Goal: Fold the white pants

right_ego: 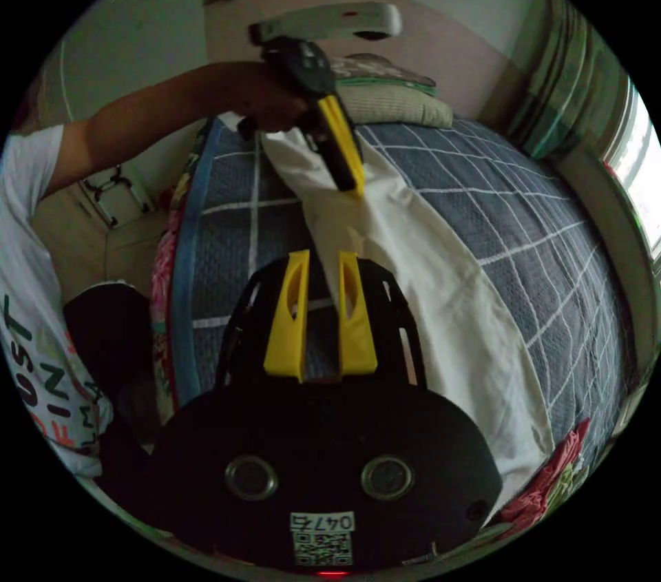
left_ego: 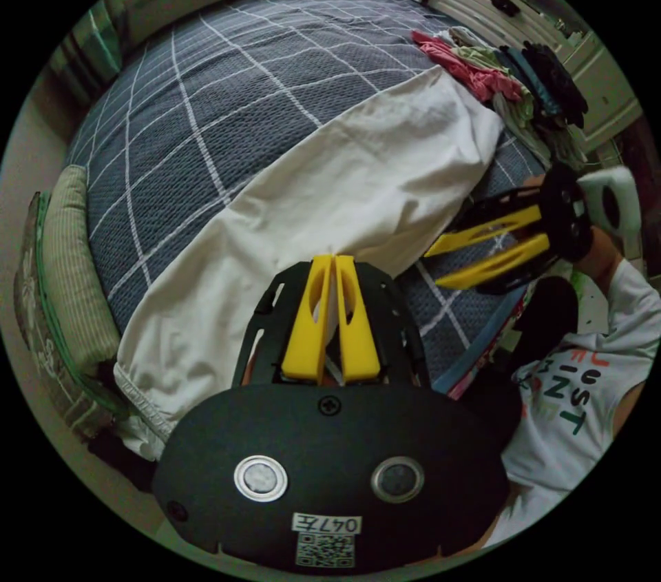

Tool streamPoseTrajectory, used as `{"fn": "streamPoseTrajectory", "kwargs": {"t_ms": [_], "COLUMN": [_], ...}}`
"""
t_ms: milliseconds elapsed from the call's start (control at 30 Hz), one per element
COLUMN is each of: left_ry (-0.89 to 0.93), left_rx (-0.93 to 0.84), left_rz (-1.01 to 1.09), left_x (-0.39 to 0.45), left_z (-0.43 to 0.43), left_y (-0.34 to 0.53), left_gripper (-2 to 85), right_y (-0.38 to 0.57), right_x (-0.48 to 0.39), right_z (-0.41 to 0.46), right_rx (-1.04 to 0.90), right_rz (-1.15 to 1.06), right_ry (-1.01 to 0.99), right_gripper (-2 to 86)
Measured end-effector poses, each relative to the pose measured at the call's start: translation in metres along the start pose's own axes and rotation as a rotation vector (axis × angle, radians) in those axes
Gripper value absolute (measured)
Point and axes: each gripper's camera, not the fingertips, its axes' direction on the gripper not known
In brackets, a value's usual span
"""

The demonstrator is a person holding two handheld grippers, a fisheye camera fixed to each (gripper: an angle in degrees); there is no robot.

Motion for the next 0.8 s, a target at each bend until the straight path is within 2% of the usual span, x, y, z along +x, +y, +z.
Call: {"fn": "streamPoseTrajectory", "kwargs": {"t_ms": [267, 400, 533, 733, 800], "left_ry": [0.078, 0.080, 0.078, 0.097, 0.098], "left_rx": [0.037, 0.023, 0.009, 0.032, 0.038], "left_rz": [-0.016, -0.008, 0.004, -0.014, -0.005], "left_x": [-0.012, -0.011, -0.006, -0.002, 0.002], "left_z": [-0.019, -0.023, -0.025, -0.024, -0.025], "left_y": [0.003, 0.002, 0.002, 0.006, 0.012], "left_gripper": [-0.7, -0.7, -0.7, -0.7, -0.7], "right_y": [-0.012, -0.018, -0.025, -0.037, -0.034], "right_x": [0.011, 0.005, 0.000, -0.002, -0.004], "right_z": [0.044, 0.056, 0.050, 0.059, 0.056], "right_rx": [-0.006, 0.002, 0.033, 0.079, 0.080], "right_rz": [0.126, 0.099, 0.095, 0.143, 0.138], "right_ry": [0.071, 0.016, 0.083, 0.137, 0.069], "right_gripper": [5.1, 5.9, 6.5, 1.5, 0.7]}}
